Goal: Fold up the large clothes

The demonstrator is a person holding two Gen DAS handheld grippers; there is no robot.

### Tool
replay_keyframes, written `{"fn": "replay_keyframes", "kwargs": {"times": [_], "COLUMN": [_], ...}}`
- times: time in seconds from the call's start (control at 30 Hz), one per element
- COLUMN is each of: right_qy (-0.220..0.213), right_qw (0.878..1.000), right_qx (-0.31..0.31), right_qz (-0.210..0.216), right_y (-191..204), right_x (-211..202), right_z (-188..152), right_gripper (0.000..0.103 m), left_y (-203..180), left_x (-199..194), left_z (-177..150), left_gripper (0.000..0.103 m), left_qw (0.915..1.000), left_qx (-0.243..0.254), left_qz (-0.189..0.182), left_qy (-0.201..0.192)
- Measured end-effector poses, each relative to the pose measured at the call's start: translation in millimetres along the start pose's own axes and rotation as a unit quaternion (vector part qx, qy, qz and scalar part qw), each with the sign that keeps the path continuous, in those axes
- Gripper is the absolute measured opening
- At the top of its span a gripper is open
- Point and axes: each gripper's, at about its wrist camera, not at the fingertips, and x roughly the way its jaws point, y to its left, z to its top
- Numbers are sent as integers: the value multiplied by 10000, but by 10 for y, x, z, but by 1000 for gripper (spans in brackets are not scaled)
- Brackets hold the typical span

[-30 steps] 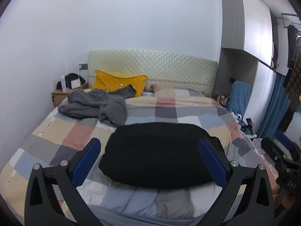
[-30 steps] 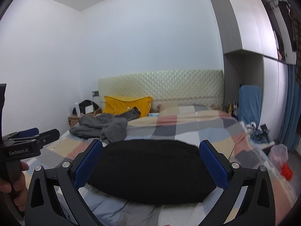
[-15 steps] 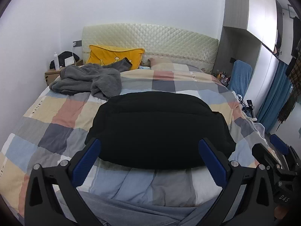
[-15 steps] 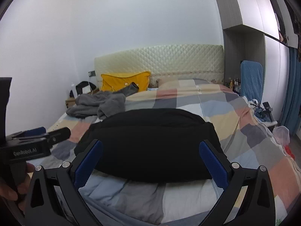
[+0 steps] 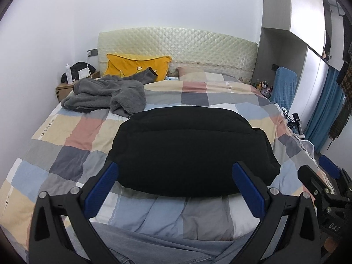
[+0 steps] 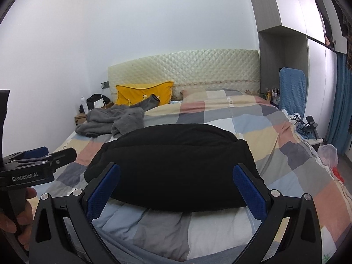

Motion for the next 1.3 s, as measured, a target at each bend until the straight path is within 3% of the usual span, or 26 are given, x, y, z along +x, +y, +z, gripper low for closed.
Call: {"fn": "replay_keyframes", "kwargs": {"times": [0.27, 1.0, 1.3], "right_qy": [-8, -54, -48], "right_qw": [9998, 9996, 9995], "right_qx": [-50, -107, -78], "right_qz": [-191, -241, -294], "right_y": [-28, -47, -57], "right_x": [-5, -65, -68], "right_z": [-6, -10, 4], "right_gripper": [103, 103, 103], "left_y": [-46, -71, 5], "left_x": [-41, -24, -37], "left_z": [-2, -24, -27], "left_gripper": [103, 103, 103], "left_qw": [9997, 9995, 9999], "left_qx": [153, 248, 72], "left_qz": [186, 205, 150], "left_qy": [-92, -8, -1]}}
